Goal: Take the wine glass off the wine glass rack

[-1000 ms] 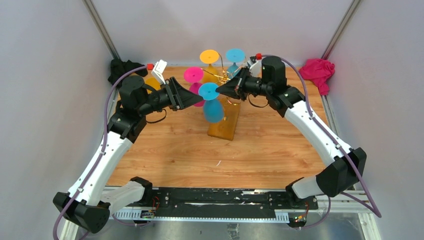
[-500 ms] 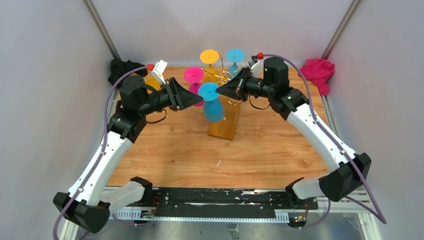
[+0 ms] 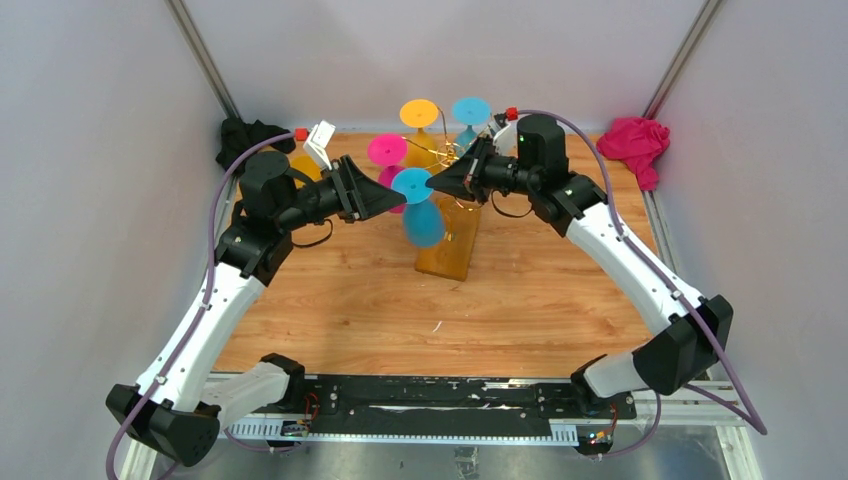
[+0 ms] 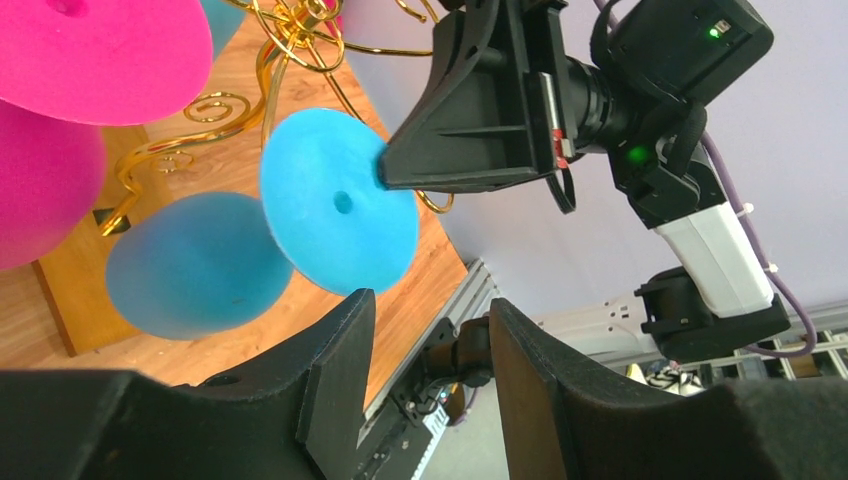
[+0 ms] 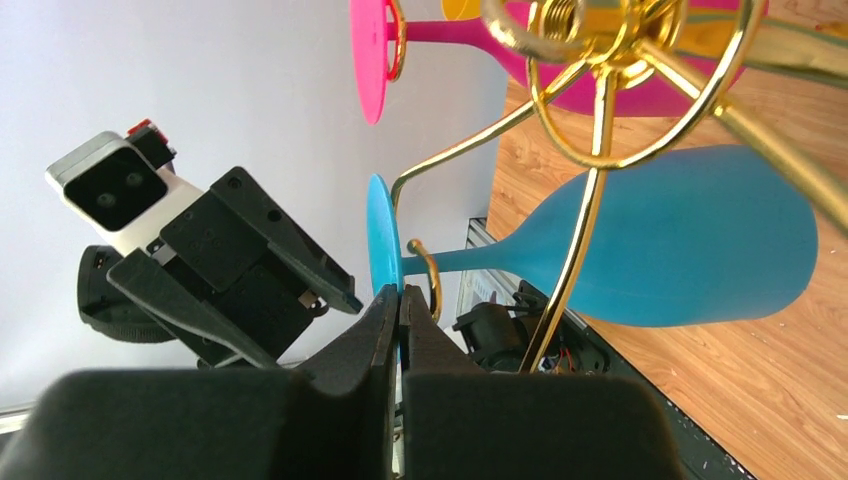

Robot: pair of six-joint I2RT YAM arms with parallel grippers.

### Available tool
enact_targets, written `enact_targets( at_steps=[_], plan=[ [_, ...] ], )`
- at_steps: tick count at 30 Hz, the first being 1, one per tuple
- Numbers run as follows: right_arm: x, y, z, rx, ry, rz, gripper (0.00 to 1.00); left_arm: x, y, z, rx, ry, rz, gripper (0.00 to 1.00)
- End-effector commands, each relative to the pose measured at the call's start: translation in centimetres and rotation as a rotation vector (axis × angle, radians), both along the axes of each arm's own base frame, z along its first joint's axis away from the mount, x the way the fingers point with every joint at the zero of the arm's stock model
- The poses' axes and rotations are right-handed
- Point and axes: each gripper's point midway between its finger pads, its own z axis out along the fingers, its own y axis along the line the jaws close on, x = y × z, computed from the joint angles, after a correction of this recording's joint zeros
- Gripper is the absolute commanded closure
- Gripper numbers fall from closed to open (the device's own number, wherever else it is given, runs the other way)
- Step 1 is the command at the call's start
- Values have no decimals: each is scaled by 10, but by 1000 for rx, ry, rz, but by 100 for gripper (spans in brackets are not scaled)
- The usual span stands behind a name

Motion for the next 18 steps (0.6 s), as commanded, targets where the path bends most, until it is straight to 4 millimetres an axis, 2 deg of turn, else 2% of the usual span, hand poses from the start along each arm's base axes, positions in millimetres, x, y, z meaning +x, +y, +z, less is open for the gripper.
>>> enact_targets(
  at_steps=[1, 9, 18],
  plan=[
    [4, 9, 11, 15, -33, 6, 100, -12, 0, 15, -10, -47, -26, 49],
    [14, 13, 11, 16, -40, -13, 100, -21, 5, 24, 0, -75, -21, 49],
    [23, 9, 16, 14, -60, -56, 100, -23, 6, 19, 5, -68, -26, 49]
  ],
)
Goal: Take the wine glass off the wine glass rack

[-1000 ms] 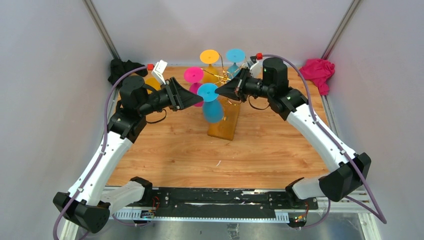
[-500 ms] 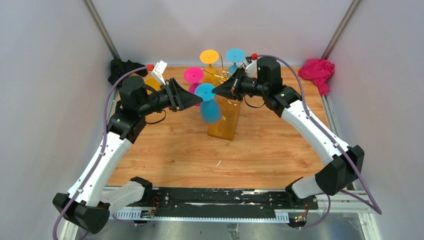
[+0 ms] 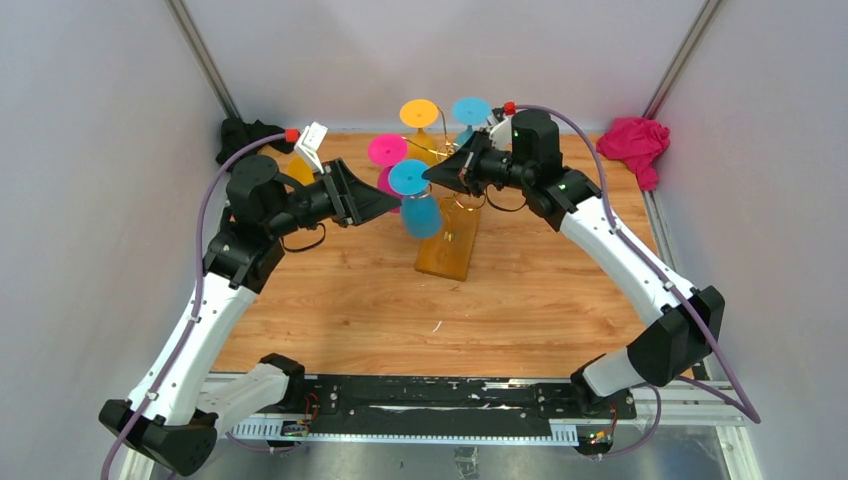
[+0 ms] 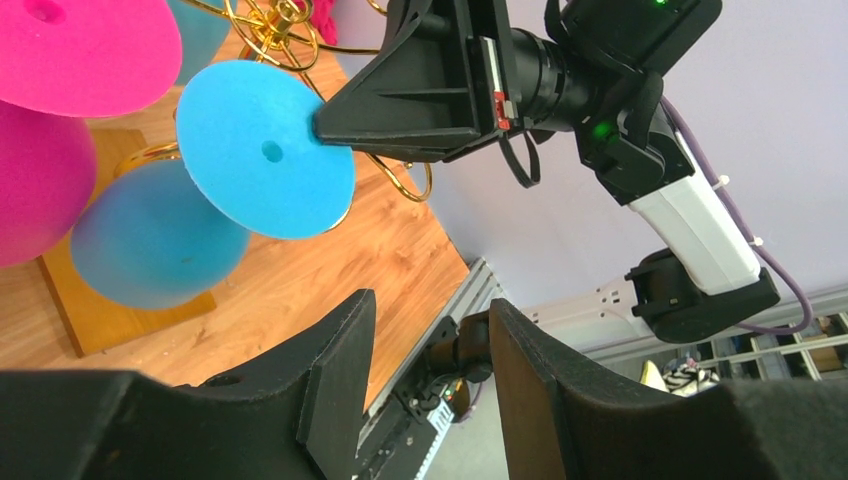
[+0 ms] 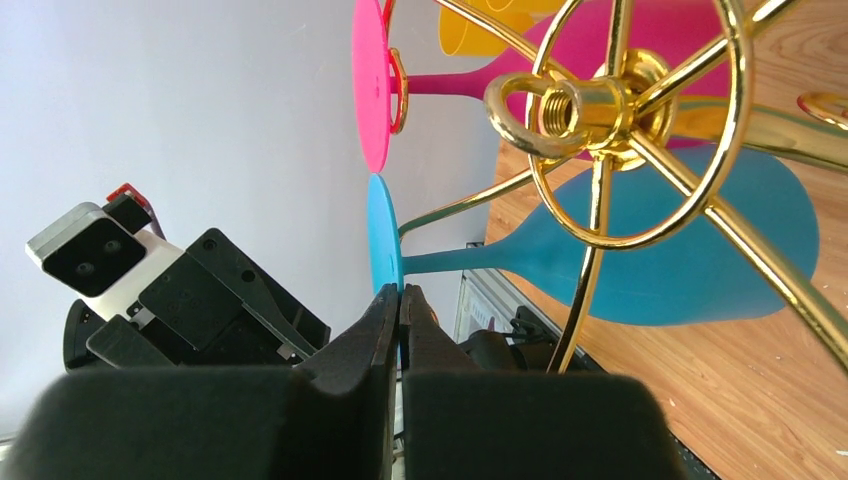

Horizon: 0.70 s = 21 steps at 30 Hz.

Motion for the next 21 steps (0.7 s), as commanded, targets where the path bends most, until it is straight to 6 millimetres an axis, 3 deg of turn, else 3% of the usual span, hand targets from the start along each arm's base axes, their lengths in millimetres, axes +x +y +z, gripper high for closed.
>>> enact_targets(
  at_steps=[1, 13, 21],
  plan=[
    [6, 0, 20, 19, -57, -26, 100, -8, -1, 5, 2, -19, -25, 49],
    [14, -27, 23, 7, -78, -105, 100, -10, 0, 3, 8, -17, -24, 49],
    [5, -47, 29, 24, -88, -137, 100, -9, 0, 0, 8, -6, -19, 49]
  ],
)
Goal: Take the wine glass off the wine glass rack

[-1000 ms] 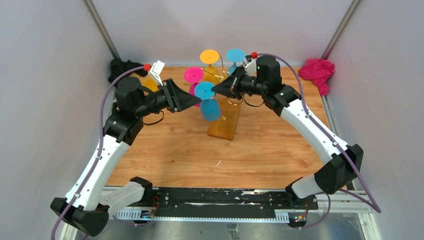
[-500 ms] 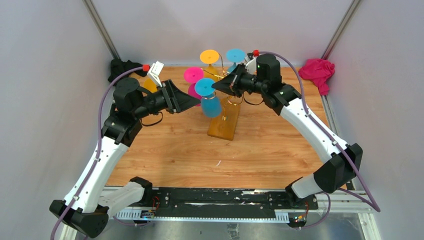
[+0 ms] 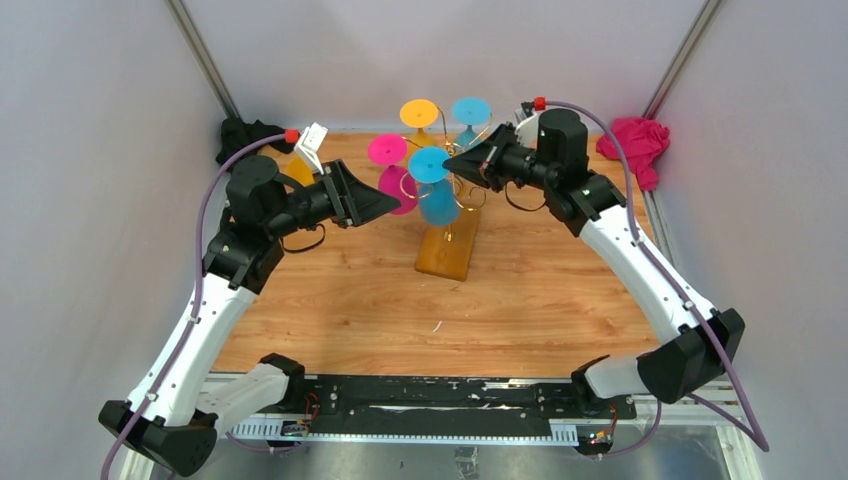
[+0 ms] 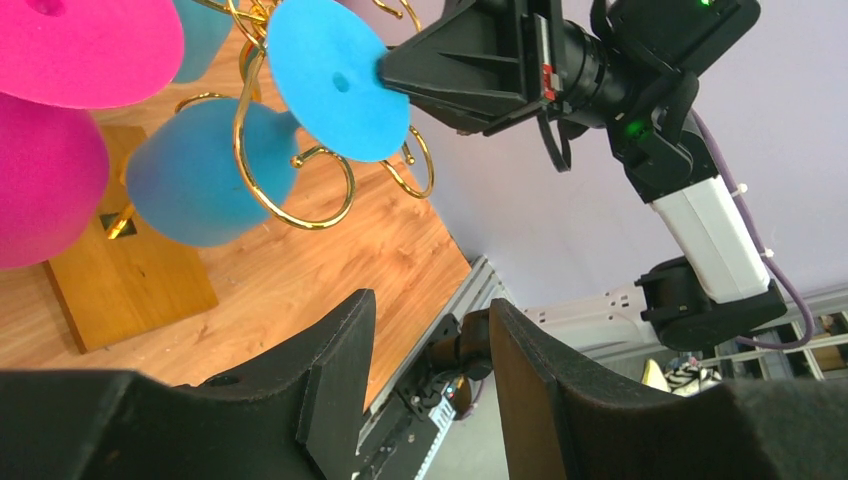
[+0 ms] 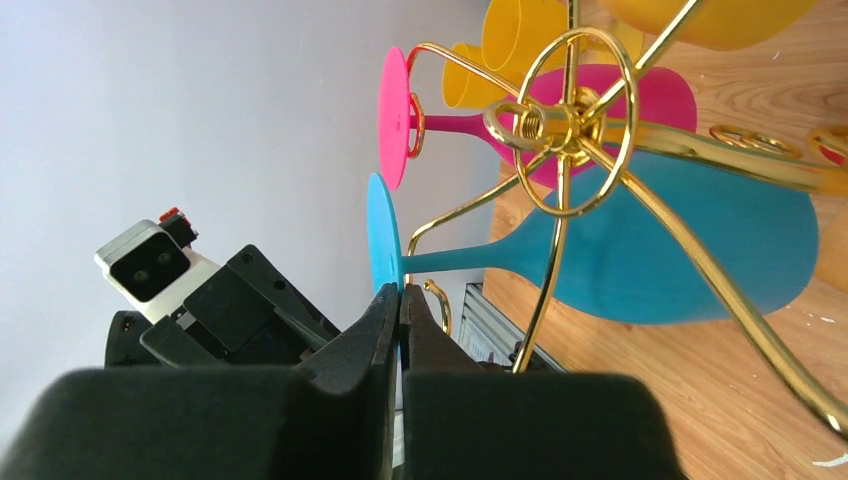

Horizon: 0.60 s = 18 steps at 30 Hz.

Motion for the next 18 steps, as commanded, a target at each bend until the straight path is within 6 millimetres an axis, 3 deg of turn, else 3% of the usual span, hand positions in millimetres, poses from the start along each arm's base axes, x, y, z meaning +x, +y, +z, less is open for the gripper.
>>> enact_targets(
  at_steps=[1, 18],
  plan=[
    [-10, -16, 10, 11, -39, -23, 100, -8, 0, 2, 0, -11, -18, 49],
    [-55, -26, -8, 29, -14, 28, 100, -3, -1, -4, -9, 10, 1, 49]
  ],
)
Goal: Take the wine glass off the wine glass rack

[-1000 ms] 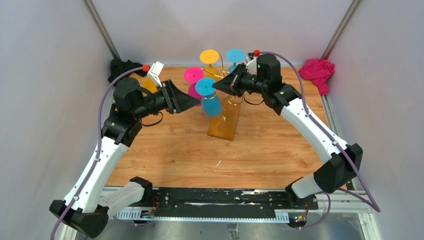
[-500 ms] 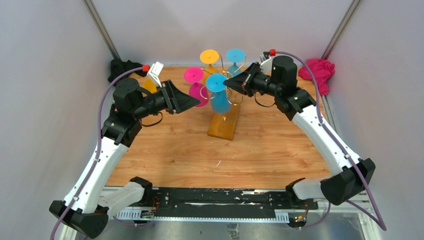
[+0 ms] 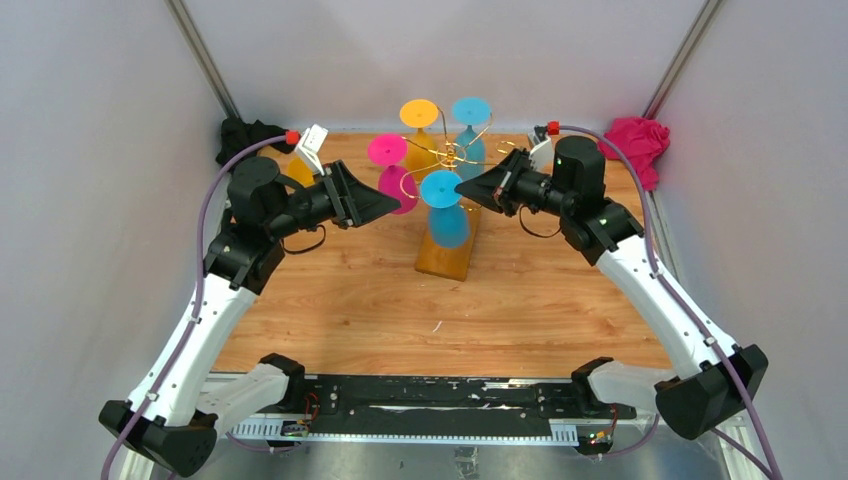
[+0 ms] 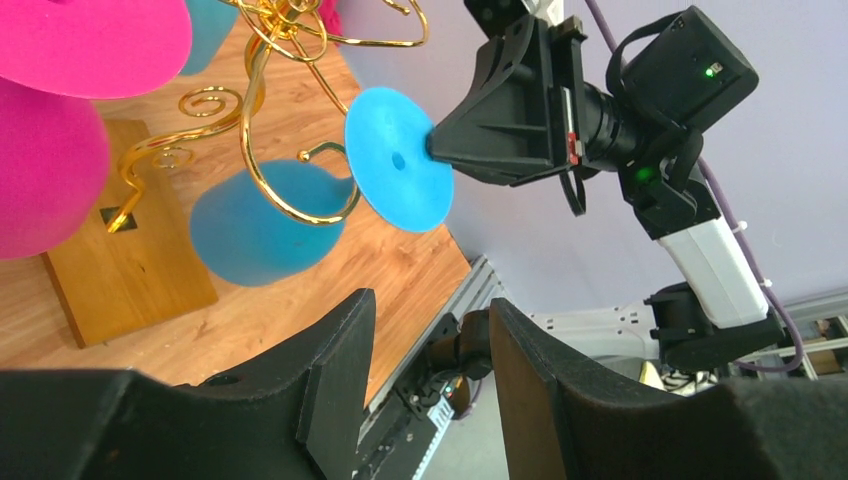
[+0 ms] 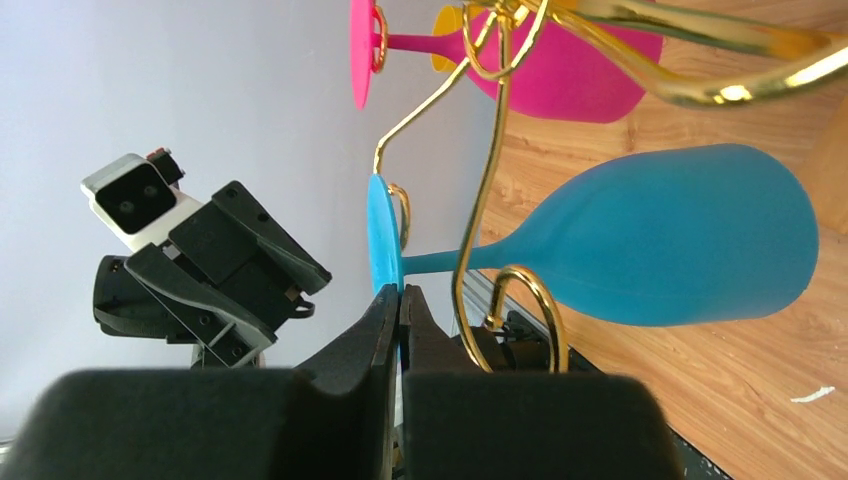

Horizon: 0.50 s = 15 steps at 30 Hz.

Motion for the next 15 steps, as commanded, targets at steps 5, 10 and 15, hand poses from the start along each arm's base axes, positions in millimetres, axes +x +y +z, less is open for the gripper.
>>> enact_targets(
  at_steps=[5, 10, 15],
  plan=[
    [-35, 4, 16, 27, -61, 87, 100, 4, 3, -2, -2, -6, 46, 50],
    [-73, 16, 47, 40, -152, 197, 100, 7, 11, -6, 28, -14, 102, 51],
    [-116, 7, 90, 87, -300, 270, 100, 0, 22, 7, 52, -67, 145, 50]
  ],
)
